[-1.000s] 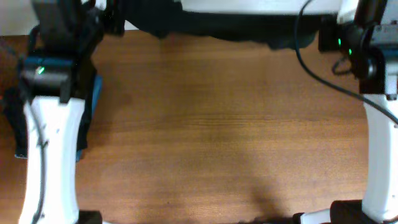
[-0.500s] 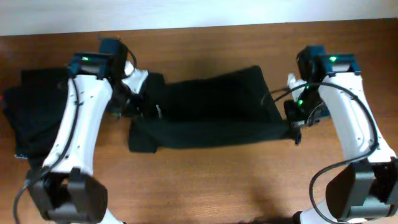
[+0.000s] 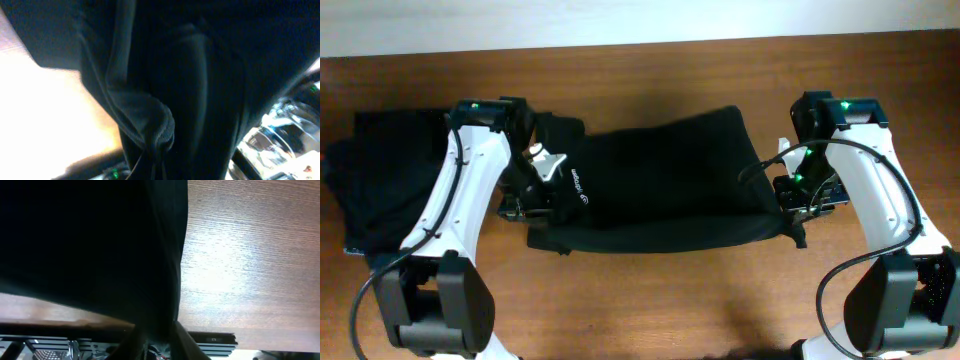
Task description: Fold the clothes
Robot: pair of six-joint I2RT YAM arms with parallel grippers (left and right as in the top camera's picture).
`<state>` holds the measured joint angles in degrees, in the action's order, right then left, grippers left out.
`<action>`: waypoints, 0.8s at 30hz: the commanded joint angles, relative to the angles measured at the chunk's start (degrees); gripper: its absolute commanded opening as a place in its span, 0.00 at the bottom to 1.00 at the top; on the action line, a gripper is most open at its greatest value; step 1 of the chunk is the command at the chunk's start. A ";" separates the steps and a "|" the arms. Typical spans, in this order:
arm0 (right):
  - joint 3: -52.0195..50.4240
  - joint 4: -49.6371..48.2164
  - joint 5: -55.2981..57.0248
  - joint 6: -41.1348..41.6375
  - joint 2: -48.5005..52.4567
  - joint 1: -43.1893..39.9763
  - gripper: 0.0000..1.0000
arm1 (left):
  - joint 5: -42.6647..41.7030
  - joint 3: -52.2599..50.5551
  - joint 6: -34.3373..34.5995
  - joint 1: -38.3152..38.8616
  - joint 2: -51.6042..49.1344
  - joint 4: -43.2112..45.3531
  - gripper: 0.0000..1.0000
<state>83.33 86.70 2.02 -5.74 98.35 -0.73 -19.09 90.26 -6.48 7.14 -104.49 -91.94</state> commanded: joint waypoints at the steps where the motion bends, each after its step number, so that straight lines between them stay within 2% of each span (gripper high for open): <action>1: -0.28 -0.44 -0.02 0.63 -0.68 -0.48 0.21 | -3.89 -0.17 -0.94 1.16 0.20 -3.41 0.00; 7: -0.28 -0.57 0.09 0.63 -0.68 -0.48 0.23 | -3.41 -0.37 -0.92 4.61 0.20 -4.81 0.01; 8: -0.28 -0.57 0.09 0.61 -0.68 -0.48 0.23 | -2.03 -0.92 -0.92 6.01 0.20 -4.79 0.42; 9: -0.28 -0.59 0.09 0.61 -0.68 -0.48 0.23 | -1.42 -1.27 -0.90 6.62 0.20 -4.79 0.59; 13: -0.28 -1.16 0.11 0.61 -0.68 -0.48 0.24 | -1.31 -3.08 -0.90 9.25 0.20 -4.81 0.56; 15: -0.28 -1.44 0.11 0.61 -0.68 -0.48 0.23 | -0.81 -3.61 -0.90 10.19 0.20 -4.79 0.66; 17: -0.28 -2.19 0.11 0.59 -0.68 -0.48 0.23 | 0.55 -3.76 -0.90 10.56 0.20 -4.57 0.66; 18: -0.28 -3.48 0.09 0.61 -0.68 -0.46 0.23 | 2.32 -3.76 -0.90 10.54 0.20 -3.69 0.61; 20: -0.28 -5.33 -0.15 0.61 -0.68 -0.46 0.22 | 6.62 -3.74 -0.79 10.08 0.20 -1.01 0.37; 21: -0.28 -7.04 -0.87 0.61 -0.68 -0.42 0.18 | 8.98 -3.61 0.98 9.44 0.20 2.49 0.16; 22: -0.28 -10.10 -3.06 0.61 -0.68 -0.42 0.13 | 10.51 -3.32 2.32 8.74 0.20 7.02 0.11; 24: -0.28 -14.80 -7.91 0.15 -0.68 -0.39 0.06 | 12.13 -3.21 2.73 7.74 0.20 14.97 0.11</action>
<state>83.18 76.03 0.49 -5.34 98.32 -0.73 -12.47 86.65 -5.72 16.69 -104.49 -84.23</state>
